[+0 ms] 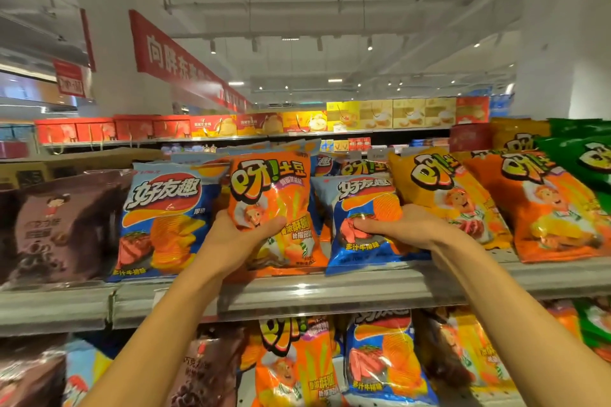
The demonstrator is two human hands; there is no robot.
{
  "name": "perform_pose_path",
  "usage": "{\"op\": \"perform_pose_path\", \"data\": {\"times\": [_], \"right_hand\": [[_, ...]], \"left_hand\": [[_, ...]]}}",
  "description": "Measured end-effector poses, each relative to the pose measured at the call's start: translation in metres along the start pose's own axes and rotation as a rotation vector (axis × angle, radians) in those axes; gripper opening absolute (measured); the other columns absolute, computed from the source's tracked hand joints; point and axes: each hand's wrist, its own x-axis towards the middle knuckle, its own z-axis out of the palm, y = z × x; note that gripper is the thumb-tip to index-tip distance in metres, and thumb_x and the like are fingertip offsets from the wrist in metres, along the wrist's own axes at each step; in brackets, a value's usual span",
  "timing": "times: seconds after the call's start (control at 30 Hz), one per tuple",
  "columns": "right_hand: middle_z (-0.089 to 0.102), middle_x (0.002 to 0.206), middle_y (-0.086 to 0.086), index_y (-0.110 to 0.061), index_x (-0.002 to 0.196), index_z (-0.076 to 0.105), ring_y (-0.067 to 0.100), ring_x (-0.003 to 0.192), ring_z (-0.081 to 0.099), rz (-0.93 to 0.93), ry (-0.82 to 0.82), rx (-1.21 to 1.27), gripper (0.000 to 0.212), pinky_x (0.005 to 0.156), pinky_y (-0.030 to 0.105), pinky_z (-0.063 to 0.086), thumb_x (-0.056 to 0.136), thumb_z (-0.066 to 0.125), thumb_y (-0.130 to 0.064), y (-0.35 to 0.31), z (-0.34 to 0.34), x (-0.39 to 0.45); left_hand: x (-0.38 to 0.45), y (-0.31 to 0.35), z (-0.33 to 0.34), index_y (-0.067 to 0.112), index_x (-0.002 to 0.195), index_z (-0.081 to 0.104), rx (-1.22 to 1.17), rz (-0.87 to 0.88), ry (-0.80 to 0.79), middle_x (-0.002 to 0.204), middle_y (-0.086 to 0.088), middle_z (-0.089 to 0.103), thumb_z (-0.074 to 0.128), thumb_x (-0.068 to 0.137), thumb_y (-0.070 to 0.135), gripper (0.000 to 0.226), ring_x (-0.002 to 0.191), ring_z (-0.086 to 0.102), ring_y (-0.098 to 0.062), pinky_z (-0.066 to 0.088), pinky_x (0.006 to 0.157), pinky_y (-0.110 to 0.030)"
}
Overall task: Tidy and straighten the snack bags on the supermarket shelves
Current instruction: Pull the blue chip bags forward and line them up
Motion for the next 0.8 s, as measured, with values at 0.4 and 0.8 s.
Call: {"op": "perform_pose_path", "data": {"times": [0.4,0.8], "right_hand": [[0.075,0.078,-0.009,-0.027,0.099,0.067,0.004,0.069,0.069,-0.294,0.314,0.016,0.050,0.064,0.026,0.052,0.063,0.088,-0.056,0.013,-0.012,-0.029],[0.077,0.093,-0.010,-0.024,0.107,0.070,0.014,0.088,0.073,-0.248,0.620,0.197,0.071,0.082,0.041,0.058,0.051,0.082,-0.066,0.047,-0.063,-0.073]], "left_hand": [[0.003,0.006,0.021,0.020,0.124,0.059,-0.062,0.071,0.052,0.108,0.009,0.073,0.088,0.063,0.047,0.073,0.099,0.069,-0.011,0.055,0.092,-0.036],[0.013,0.038,0.119,0.008,0.142,0.038,0.055,0.029,-0.097,0.136,-0.008,0.057,0.077,0.065,0.072,0.107,0.122,0.056,-0.028,0.048,0.103,-0.048]]}}
